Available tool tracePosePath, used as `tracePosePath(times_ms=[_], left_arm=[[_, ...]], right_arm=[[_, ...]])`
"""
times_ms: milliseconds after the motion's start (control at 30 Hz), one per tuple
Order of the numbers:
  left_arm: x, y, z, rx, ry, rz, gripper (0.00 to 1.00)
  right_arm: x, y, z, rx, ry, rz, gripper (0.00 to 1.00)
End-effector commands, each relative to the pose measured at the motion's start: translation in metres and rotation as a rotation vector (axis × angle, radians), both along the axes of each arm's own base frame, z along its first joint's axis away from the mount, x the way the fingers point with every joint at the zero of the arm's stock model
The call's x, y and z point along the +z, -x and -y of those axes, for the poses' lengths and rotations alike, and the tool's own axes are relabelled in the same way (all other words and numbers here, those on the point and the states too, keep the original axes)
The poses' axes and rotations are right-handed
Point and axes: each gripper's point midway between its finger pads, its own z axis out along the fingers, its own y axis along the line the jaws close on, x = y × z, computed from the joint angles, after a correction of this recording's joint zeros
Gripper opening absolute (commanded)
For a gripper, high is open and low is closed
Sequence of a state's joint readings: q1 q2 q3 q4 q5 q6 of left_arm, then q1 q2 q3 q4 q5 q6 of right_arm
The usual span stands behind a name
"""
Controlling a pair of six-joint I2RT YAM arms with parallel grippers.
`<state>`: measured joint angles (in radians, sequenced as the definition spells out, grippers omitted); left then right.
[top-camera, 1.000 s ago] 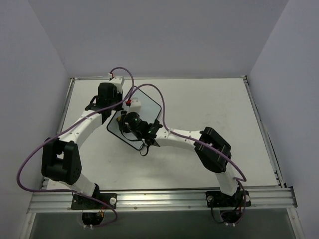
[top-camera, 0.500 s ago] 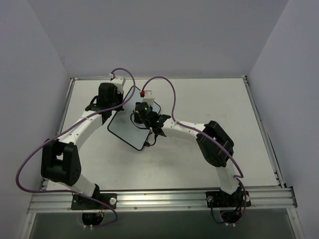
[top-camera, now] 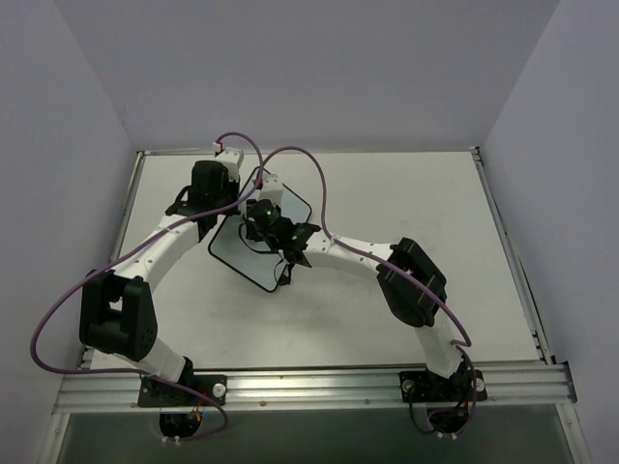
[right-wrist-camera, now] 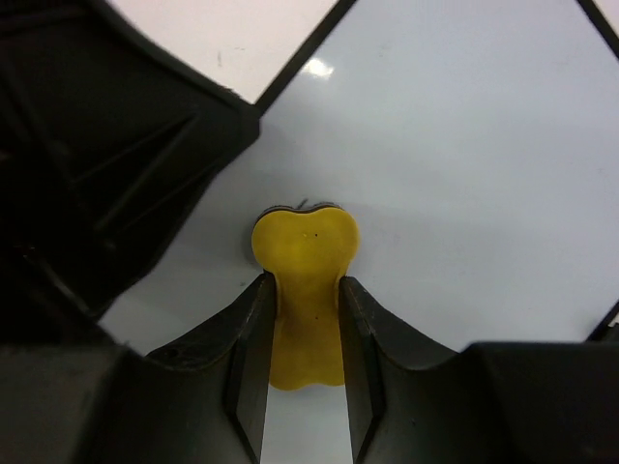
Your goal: Erase the whiteboard
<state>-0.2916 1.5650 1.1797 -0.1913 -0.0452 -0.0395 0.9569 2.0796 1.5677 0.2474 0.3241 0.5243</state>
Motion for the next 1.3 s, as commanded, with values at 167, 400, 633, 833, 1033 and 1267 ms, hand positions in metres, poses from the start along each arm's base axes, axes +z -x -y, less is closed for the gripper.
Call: tracePosePath(times_ms=[167, 400, 633, 833, 1033, 1267], left_arm=[[0.004, 0.024, 0.03, -0.107, 0.047, -0.043, 0.02], [0.005, 0.025, 0.031, -0.111, 0.044, -0.04, 0.02], [0.005, 0.025, 0.032, -0.111, 0.04, -0.039, 0.02], [0.005, 0.026, 0.033, -0.112, 0.039, -0.041, 0.02], [0.006, 0.026, 0.033, -0.113, 0.035, -0.038, 0.02], [0.004, 0.025, 0.035, -0.118, 0.038, -0.042, 0.02]], right_arm=[[-0.005, 0.024, -0.035, 0.117, -0.029, -0.032, 0.09], [-0.022, 0.002, -0.006, 0.042, -0.012, -0.065, 0.09], [-0.043, -0.023, 0.031, -0.025, -0.013, -0.11, 0.09], [-0.047, -0.028, 0.034, -0.026, -0.025, -0.121, 0.09], [-0.038, -0.019, 0.019, 0.01, -0.037, -0.114, 0.09], [-0.022, 0.02, -0.02, 0.095, -0.058, -0.089, 0.09]])
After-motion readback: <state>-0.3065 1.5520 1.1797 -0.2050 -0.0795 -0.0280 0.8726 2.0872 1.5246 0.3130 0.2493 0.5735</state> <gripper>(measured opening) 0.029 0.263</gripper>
